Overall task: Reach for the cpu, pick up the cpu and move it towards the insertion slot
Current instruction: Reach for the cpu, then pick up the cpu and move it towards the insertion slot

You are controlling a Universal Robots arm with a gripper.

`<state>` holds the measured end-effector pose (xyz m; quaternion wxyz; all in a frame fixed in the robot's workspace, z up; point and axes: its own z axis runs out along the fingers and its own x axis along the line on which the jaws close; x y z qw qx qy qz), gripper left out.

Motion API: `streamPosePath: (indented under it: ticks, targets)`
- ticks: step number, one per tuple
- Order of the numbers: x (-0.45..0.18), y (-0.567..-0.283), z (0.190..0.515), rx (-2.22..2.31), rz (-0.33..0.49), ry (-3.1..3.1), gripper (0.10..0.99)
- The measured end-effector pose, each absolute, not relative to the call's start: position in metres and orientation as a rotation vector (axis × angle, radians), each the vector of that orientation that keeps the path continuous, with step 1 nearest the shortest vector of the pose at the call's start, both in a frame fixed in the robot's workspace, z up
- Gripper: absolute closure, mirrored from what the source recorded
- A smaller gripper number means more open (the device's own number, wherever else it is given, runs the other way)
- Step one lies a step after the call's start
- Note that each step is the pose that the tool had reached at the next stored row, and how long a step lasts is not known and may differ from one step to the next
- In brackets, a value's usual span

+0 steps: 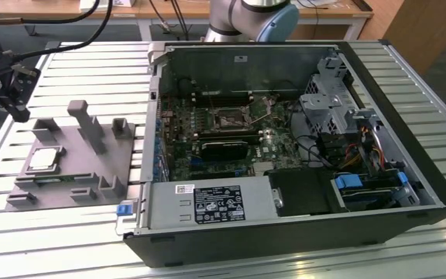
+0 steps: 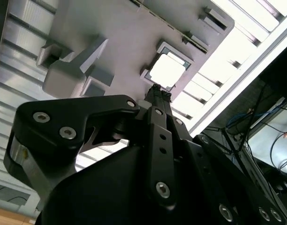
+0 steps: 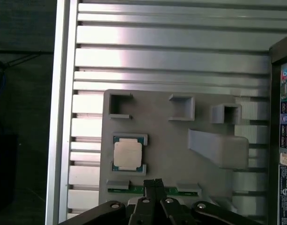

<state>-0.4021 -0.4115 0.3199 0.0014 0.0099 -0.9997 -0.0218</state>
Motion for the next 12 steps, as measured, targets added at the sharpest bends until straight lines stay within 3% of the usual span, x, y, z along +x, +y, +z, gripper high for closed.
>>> streamPosePath:
  ticks: [4,7,10,12]
  targets:
    - [-0.406,-0.412,0.313,0.031,-0.068,-3.138,0.922]
    - [-0.407,-0.412,0.308,0.031,-0.071,-3.138,0.737]
    - [-0.407,-0.412,0.303,0.031,-0.073,-3.137,0.678]
    - [-0.407,-0.412,0.300,0.031,-0.073,-3.137,0.561]
